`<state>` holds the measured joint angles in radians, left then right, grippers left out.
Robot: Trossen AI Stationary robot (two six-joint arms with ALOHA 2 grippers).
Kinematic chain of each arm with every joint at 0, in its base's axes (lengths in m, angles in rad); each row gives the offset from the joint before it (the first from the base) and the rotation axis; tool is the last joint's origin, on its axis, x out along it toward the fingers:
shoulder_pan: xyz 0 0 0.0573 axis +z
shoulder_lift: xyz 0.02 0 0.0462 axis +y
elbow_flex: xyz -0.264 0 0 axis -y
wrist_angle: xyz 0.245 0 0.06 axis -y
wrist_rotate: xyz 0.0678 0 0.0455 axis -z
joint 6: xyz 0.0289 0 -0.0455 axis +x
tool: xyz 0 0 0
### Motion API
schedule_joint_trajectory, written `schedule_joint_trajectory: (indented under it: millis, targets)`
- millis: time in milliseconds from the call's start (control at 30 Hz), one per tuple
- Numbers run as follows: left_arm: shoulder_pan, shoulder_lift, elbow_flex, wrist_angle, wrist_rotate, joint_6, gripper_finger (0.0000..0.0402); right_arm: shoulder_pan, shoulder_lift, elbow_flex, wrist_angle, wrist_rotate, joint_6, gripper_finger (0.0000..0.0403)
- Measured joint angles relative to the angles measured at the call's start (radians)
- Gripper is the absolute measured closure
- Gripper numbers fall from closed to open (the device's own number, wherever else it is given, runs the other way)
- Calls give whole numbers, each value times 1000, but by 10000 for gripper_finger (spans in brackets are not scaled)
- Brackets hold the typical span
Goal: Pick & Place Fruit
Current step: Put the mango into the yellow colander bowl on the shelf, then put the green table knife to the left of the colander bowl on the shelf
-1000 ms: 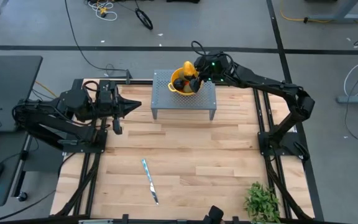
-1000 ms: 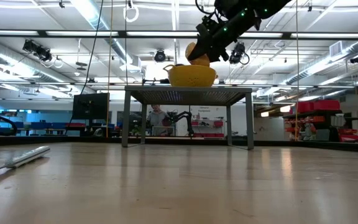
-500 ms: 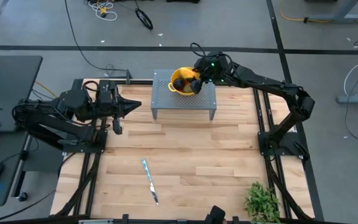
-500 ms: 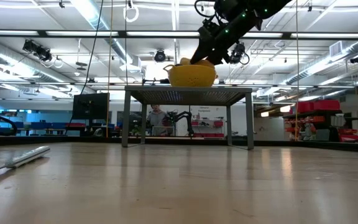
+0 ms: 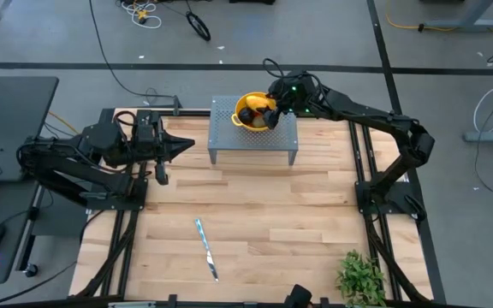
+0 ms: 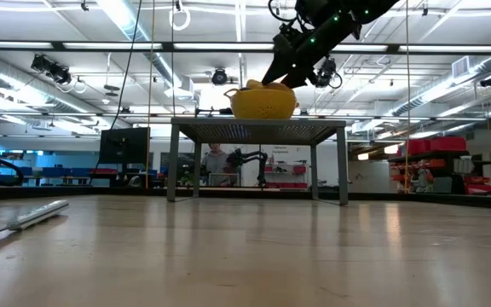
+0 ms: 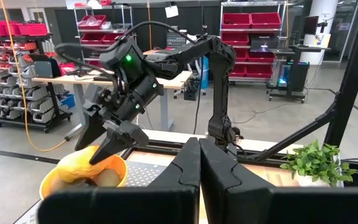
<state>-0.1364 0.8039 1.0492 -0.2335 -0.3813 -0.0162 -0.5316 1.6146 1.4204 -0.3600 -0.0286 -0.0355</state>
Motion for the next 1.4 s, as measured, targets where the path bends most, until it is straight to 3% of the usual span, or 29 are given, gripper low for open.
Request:
schedule_joint_trajectory:
  millis: [767,1000,1400]
  targets:
    - [0,-4,0,-1,0,7,401,35,-177,0,-37,1,-88,93]
    - [0,-19,0,1,-1,13,401,58,-203,0,-57,54,-96,96]
    - [0,-27,0,-5,4,13,401,153,-205,0,-122,80,-27,160]
